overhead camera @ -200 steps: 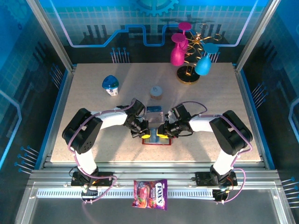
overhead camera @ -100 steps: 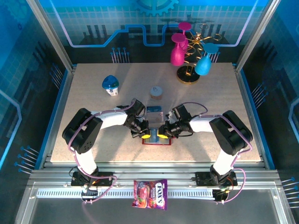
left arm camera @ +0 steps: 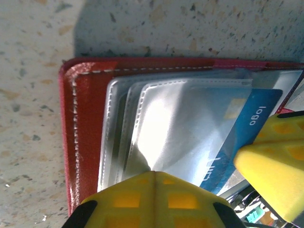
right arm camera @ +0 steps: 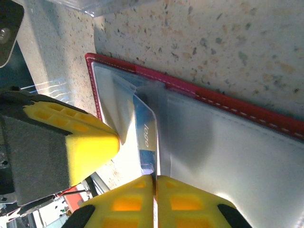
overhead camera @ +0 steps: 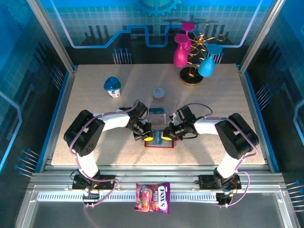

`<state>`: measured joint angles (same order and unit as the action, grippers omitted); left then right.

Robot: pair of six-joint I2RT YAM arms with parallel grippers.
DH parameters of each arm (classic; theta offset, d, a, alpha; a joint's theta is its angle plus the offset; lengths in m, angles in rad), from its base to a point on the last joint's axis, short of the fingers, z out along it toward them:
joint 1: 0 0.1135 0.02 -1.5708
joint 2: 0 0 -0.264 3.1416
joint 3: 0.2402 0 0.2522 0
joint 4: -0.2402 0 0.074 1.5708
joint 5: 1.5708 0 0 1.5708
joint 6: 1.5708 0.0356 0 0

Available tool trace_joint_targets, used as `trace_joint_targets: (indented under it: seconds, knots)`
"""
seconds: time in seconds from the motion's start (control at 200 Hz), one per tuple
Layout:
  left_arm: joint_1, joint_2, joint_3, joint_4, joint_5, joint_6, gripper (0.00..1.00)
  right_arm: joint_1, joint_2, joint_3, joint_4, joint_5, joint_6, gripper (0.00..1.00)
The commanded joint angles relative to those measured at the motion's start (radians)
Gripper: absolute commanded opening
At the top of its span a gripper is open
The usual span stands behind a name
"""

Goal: Take the credit cards out of the card holder

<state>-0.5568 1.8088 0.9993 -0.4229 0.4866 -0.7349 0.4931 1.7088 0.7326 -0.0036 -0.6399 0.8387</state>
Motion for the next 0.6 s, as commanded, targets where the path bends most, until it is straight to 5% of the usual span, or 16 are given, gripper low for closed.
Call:
trace_joint_targets:
  seconds: [0.0,0.595]
  knots:
    - [-0.009,0.031,0.007,-0.062,-0.017,0.022,0.0,-0.027,-0.03,0.002,-0.084,0.005,-0.059,0.1]
    - [-0.008,0.032,0.01,-0.06,-0.016,0.023,0.0,-0.071,-0.086,0.081,-0.344,0.086,-0.226,0.08]
